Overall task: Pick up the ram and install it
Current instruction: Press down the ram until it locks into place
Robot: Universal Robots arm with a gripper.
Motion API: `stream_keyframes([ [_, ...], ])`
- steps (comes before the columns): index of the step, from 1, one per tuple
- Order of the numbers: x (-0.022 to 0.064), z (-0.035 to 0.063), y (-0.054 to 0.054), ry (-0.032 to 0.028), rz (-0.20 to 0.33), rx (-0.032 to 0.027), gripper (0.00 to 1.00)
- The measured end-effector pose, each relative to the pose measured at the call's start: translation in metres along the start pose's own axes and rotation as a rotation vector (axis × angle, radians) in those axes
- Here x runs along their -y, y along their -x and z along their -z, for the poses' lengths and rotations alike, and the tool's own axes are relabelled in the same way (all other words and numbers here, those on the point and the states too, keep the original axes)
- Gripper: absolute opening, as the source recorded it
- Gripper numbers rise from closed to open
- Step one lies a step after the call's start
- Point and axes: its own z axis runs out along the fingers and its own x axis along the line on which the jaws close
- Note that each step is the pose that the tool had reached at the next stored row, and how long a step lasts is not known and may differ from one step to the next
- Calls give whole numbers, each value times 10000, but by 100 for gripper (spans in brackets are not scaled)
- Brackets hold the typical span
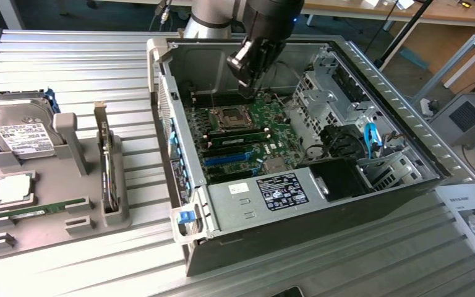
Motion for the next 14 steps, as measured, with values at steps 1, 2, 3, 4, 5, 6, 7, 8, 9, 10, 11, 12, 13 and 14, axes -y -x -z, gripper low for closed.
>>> stream_keyframes([
  [1,0,-1,0,4,-193,-5,11],
  [2,0,-1,0,7,-371,-11,11],
  [3,0,-1,0,11,-563,-15,11],
  [4,0,-2,0,15,-743,-20,11],
  [5,0,-2,0,18,-910,-25,11],
  [6,0,-3,0,22,-1107,-30,11],
  [7,0,-3,0,25,-1275,-35,11],
  [8,0,-4,0,30,-1467,-40,11],
  [9,0,-4,0,34,-1669,-46,11],
  [10,0,-5,0,39,-1918,-53,11],
  [11,0,-5,0,43,-2136,-59,11],
  [12,0,-6,0,47,-2322,-64,11],
  [13,0,-6,0,51,-2506,-69,11],
  [14,0,-6,0,54,-2671,-74,11],
])
